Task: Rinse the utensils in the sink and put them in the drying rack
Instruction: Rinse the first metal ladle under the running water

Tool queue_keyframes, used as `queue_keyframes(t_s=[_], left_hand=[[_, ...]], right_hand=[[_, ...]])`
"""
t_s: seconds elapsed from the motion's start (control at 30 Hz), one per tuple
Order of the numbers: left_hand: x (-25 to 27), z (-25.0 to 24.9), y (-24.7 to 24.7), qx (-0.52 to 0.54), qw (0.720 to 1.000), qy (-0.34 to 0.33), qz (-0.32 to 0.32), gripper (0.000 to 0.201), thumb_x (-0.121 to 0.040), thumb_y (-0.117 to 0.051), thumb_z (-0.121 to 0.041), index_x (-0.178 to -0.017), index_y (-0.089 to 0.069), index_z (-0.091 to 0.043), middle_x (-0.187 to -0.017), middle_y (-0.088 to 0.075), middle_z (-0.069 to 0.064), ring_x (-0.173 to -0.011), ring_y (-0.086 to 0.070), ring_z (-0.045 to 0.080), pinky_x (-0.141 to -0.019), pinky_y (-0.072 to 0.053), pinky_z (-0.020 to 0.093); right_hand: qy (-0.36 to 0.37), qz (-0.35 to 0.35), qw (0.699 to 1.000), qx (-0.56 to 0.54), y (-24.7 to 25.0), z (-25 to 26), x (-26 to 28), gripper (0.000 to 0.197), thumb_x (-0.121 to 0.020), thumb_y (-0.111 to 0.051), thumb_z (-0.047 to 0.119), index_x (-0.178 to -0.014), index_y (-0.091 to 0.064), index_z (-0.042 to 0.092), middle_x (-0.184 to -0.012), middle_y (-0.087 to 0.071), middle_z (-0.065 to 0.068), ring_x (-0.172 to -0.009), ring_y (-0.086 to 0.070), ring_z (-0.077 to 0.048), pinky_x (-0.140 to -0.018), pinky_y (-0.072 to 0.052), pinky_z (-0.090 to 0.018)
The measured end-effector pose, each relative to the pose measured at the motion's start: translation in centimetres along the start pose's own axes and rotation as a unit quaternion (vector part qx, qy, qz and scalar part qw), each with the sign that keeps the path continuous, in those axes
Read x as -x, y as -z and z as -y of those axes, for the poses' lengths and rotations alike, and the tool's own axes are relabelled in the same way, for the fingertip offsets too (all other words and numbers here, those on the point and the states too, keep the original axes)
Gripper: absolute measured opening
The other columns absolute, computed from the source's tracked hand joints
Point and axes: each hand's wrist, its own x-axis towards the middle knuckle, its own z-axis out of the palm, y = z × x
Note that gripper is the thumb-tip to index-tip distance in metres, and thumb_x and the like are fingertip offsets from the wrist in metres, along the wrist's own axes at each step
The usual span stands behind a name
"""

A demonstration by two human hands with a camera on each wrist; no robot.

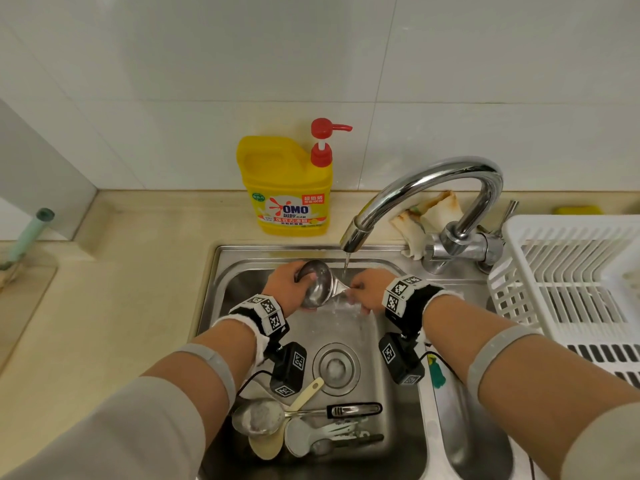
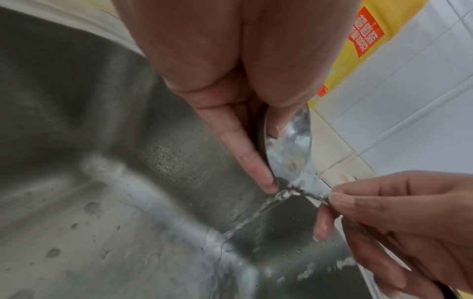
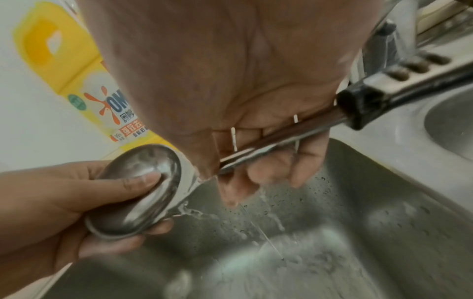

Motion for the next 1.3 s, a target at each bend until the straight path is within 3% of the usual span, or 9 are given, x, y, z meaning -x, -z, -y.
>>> queue_keyframes(t_s=[0.13,0.2,0.4,0.57,0.7,0.83,0.97,1.13,1.3], left_hand=[[0.4,-0.1,0.4,0.132,0.99,0.028,0.034,0.01,-0.094,-0.063,-0.018,-0.103,-0.069,-0.02,-0.104,-0.072,0.008,-0.099,-0.068,0.028,-0.087,-0.059,0.048],[0.8,-0.5,0.3,0.225,0.968,0.059,0.094,0.013,-0.093,-0.066,-0.012,-0.104,-0.067,-0.018,-0.105,-0.069,0.019,-0.096,-0.07,0.029,-0.082,-0.061,0.043],[1.1,-0.7,-0.6,0.266,0.937,0.108,0.197,0.066,-0.079,-0.083,-0.024,-0.137,-0.053,-0.025,-0.126,-0.062,0.006,-0.115,-0.064,0.021,-0.09,-0.058,0.035],[0.9,-1.4,-1.6,0.302,0.932,0.113,0.168,0.058,-0.086,-0.076,-0.026,-0.136,-0.052,-0.01,-0.128,-0.063,0.016,-0.112,-0.066,0.027,-0.086,-0.058,0.035],[0.7,-1.6,-2.0,0.305,0.935,0.084,0.16,0.034,-0.085,-0.078,-0.023,-0.117,-0.067,-0.017,-0.116,-0.071,0.014,-0.11,-0.067,0.03,-0.094,-0.056,0.049],[0.3,-2.1,-2.1,0.307,0.939,0.094,0.12,0.027,-0.083,-0.08,-0.026,-0.105,-0.065,-0.025,-0.11,-0.07,0.01,-0.103,-0.069,0.026,-0.091,-0.057,0.05],[0.2,-2.0,-1.9,0.32,0.937,0.112,0.089,0.066,-0.067,-0.088,-0.044,-0.123,-0.06,-0.026,-0.122,-0.065,0.012,-0.109,-0.068,0.03,-0.085,-0.059,0.052],[0.3,-1.8,-1.4,0.435,0.885,0.125,0.113,0.039,-0.094,-0.067,-0.019,-0.133,-0.061,-0.018,-0.126,-0.067,0.014,-0.113,-0.067,0.031,-0.085,-0.059,0.044],[0.6,-2.2,-1.1,0.412,0.89,0.162,0.111,0.031,-0.105,-0.047,-0.021,-0.131,-0.059,-0.01,-0.122,-0.067,0.016,-0.103,-0.068,0.027,-0.071,-0.061,0.033]], right_hand=[[0.021,-0.049,0.999,0.012,0.1,-0.4,0.4,0.03,-0.102,-0.047,0.035,-0.095,-0.072,0.02,-0.084,-0.063,0.001,-0.083,-0.061,-0.021,-0.079,-0.051,-0.031],[0.02,-0.08,0.996,-0.015,-0.1,-0.8,0.6,0.03,-0.103,-0.046,0.035,-0.101,-0.073,0.022,-0.087,-0.063,0.001,-0.085,-0.06,-0.02,-0.074,-0.044,-0.028],[0.001,-0.098,0.995,-0.019,-0.8,-2.4,1.1,0.035,-0.105,-0.04,0.036,-0.109,-0.07,0.019,-0.105,-0.067,-0.004,-0.095,-0.06,-0.022,-0.076,-0.039,-0.028],[0.015,-0.132,0.991,-0.025,-0.9,-3.2,1.8,0.026,-0.102,-0.047,0.037,-0.103,-0.067,0.022,-0.086,-0.059,0.006,-0.081,-0.055,-0.016,-0.071,-0.037,-0.026],[0.047,-0.161,0.985,-0.029,-1.1,-3.3,2.4,0.02,-0.099,-0.052,0.038,-0.099,-0.064,0.022,-0.074,-0.051,0.012,-0.078,-0.053,-0.014,-0.069,-0.037,-0.027],[0.054,-0.171,0.982,-0.05,-1.3,-3.0,2.7,0.018,-0.098,-0.056,0.038,-0.103,-0.065,0.024,-0.072,-0.049,0.014,-0.078,-0.051,-0.012,-0.066,-0.037,-0.025],[0.06,-0.186,0.976,-0.096,-1.4,-3.0,2.7,0.018,-0.097,-0.059,0.036,-0.104,-0.068,0.023,-0.096,-0.064,0.006,-0.093,-0.059,-0.015,-0.082,-0.046,-0.027],[0.039,-0.189,0.973,-0.126,-1.8,-3.5,2.5,0.017,-0.096,-0.059,0.034,-0.101,-0.069,0.021,-0.1,-0.068,0.003,-0.096,-0.061,-0.017,-0.089,-0.049,-0.032],[0.029,-0.199,0.969,-0.144,-2.1,-4.0,2.6,0.01,-0.095,-0.06,0.033,-0.093,-0.066,0.026,-0.086,-0.064,0.006,-0.086,-0.06,-0.016,-0.081,-0.048,-0.03]])
